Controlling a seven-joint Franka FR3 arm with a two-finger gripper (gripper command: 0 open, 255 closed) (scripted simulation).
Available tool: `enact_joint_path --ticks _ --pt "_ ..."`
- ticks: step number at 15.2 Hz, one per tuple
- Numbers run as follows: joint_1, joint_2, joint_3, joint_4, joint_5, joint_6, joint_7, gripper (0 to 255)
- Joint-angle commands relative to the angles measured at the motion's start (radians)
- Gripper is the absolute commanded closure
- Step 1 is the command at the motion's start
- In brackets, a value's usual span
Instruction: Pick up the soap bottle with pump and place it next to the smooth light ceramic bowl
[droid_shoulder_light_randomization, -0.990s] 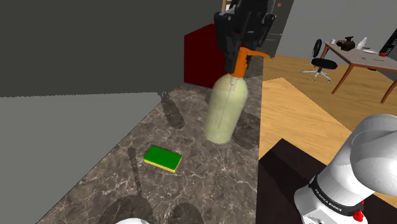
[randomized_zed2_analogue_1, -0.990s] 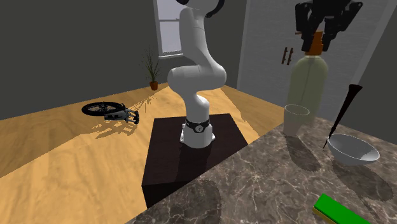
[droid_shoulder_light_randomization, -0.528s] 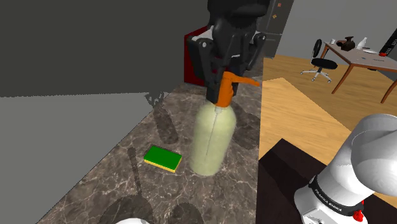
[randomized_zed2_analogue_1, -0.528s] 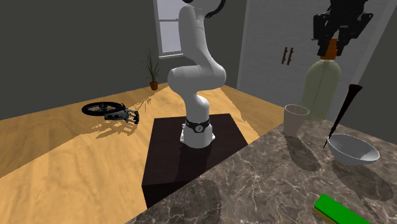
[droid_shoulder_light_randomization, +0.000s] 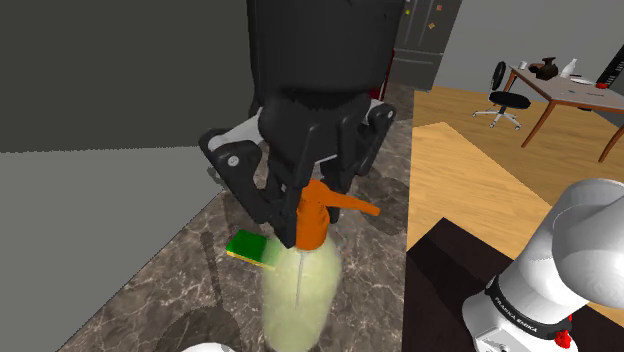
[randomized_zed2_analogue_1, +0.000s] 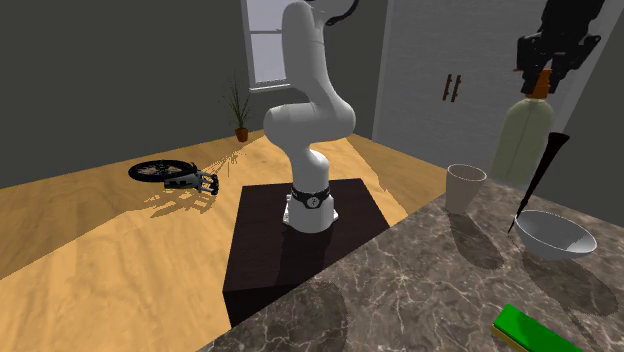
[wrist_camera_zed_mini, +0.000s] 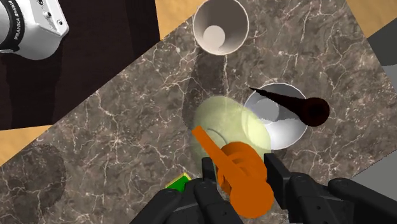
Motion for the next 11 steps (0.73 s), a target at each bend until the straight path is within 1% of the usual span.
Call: enact_joint_path --ticks 1,3,5,7,8,9,10,11 --pt "0.001 0.036 0.056 0.021 -0.011 0.020 0.061 255" --pt "-0.004 0.094 0.125 0.058 -0.041 0.040 0.130 255" --pt "-0.011 0.167 0.202 0.099 -0.089 0.060 0.209 255" --pt "-0.010 0.263 0.286 0.146 -0.165 0.077 0.303 255" --pt "-0.001 0.322 0.326 0.173 -0.216 0.082 0.358 255" --pt "0.018 0.389 0.362 0.201 -0.277 0.085 0.417 255" --pt "0.049 0.461 0.389 0.232 -0.344 0.082 0.479 255" --pt "0.099 0.529 0.394 0.266 -0.408 0.076 0.535 255"
